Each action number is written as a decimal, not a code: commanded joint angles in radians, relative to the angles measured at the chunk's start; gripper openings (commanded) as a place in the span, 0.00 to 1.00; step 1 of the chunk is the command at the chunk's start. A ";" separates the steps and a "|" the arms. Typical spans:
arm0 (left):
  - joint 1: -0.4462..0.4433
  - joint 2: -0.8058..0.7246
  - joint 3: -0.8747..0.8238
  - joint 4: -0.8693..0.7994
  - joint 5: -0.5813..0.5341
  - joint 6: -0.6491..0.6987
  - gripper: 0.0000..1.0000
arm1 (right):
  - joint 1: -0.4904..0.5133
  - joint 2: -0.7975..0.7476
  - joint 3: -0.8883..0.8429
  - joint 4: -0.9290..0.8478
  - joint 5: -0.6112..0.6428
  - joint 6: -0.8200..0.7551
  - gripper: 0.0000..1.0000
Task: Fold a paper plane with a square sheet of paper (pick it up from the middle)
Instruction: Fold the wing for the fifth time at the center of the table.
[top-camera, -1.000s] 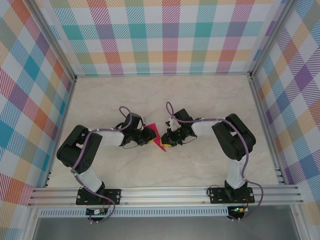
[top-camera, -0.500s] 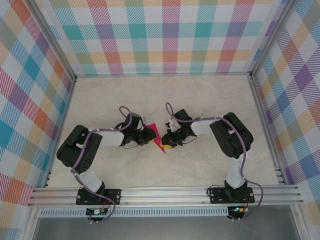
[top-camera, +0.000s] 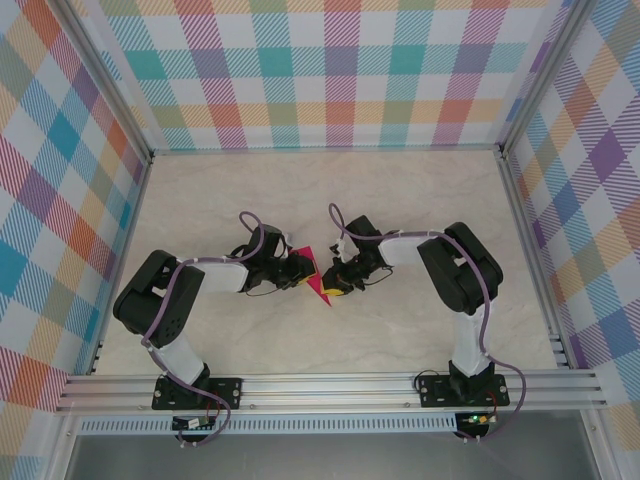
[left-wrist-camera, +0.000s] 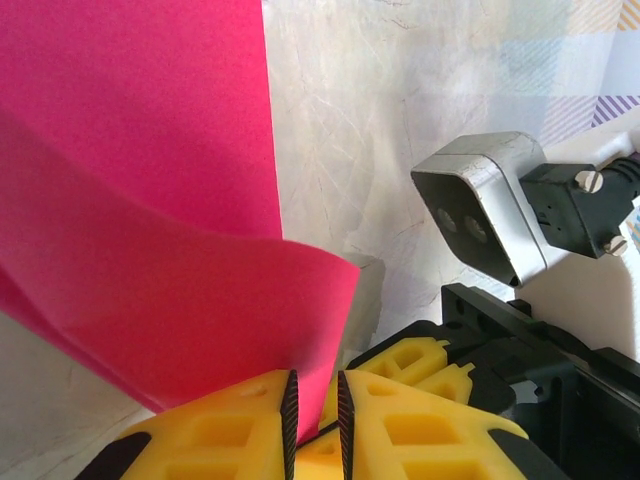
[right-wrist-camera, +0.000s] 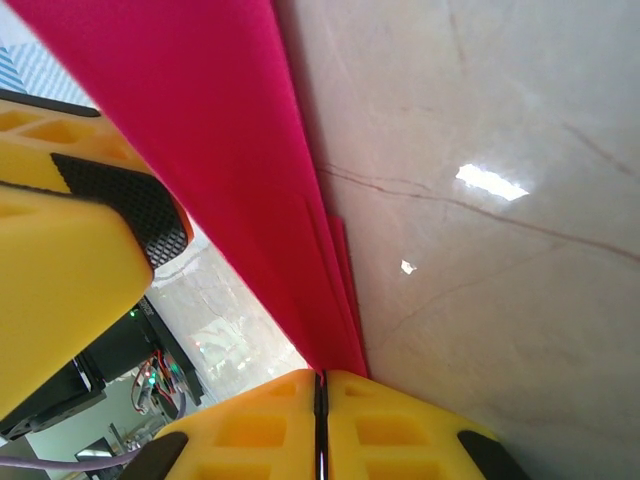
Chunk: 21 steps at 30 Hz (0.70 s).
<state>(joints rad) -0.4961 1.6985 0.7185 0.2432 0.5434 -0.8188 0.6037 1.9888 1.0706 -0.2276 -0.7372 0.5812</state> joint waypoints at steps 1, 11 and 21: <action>-0.015 -0.002 0.014 0.002 0.016 0.005 0.20 | 0.002 0.048 0.011 -0.036 0.055 -0.032 0.09; -0.015 0.014 0.030 -0.118 -0.078 0.010 0.19 | 0.002 0.066 0.026 -0.071 0.079 -0.033 0.10; -0.015 0.034 0.048 -0.172 -0.112 0.011 0.19 | 0.002 0.077 0.035 -0.089 0.087 -0.038 0.12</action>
<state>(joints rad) -0.4980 1.7138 0.7490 0.1272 0.4698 -0.8181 0.6037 2.0064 1.1076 -0.2867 -0.7357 0.5667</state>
